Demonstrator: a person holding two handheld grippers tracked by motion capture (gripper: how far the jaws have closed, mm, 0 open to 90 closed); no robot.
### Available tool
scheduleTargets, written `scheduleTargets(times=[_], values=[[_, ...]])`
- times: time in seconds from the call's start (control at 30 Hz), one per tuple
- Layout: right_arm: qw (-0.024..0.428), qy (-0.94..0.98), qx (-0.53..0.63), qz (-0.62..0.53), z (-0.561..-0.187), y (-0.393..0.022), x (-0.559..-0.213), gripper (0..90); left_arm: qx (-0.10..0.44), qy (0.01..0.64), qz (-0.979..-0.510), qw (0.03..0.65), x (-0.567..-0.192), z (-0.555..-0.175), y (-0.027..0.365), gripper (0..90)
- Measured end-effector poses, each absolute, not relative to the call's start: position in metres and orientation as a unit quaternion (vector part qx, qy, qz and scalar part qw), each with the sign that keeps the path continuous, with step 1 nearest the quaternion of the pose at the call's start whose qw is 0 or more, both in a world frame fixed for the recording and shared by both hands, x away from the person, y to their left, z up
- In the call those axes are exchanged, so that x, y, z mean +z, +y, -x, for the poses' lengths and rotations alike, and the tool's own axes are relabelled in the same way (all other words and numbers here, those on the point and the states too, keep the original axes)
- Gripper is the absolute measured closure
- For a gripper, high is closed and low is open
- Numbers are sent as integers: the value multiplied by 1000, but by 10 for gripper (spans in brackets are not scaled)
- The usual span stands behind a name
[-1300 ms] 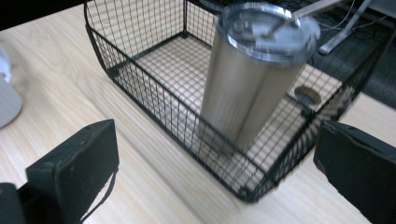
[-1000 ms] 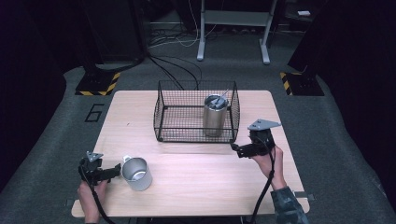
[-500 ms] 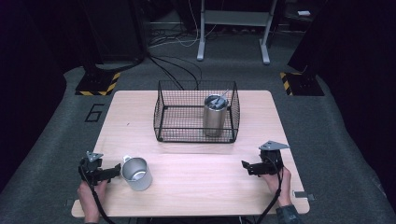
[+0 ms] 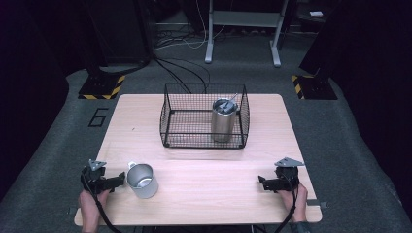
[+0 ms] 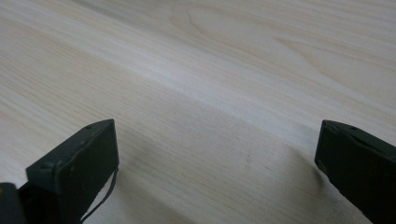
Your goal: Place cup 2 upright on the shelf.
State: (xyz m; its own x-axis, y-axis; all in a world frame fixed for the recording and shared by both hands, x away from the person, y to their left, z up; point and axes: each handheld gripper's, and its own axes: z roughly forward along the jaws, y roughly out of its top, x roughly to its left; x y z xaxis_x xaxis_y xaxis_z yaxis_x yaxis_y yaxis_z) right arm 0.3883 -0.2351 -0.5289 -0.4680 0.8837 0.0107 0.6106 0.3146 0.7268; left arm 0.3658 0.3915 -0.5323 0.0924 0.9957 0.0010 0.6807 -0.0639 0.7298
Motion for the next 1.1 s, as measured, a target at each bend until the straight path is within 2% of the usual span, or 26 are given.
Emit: scheduleTargets(times=[0.1,0.3,0.63,0.83,1.1], values=[[215,789,334,-469,-387,-234,-529,0,263,618,-679,296,-530,-361,395,74],[196,794,335,-468,-389,-237,-530,0,253,616,-662,344,-521,-347,407,1],[198,795,335,-465,-390,-238,-530,0,250,564,-661,427,-478,-318,409,0],[197,794,336,-466,-389,-237,-530,0,249,518,-674,464,-452,-305,388,0],[198,794,336,-466,-389,-237,-530,0,243,453,-724,459,-435,-303,345,0]])
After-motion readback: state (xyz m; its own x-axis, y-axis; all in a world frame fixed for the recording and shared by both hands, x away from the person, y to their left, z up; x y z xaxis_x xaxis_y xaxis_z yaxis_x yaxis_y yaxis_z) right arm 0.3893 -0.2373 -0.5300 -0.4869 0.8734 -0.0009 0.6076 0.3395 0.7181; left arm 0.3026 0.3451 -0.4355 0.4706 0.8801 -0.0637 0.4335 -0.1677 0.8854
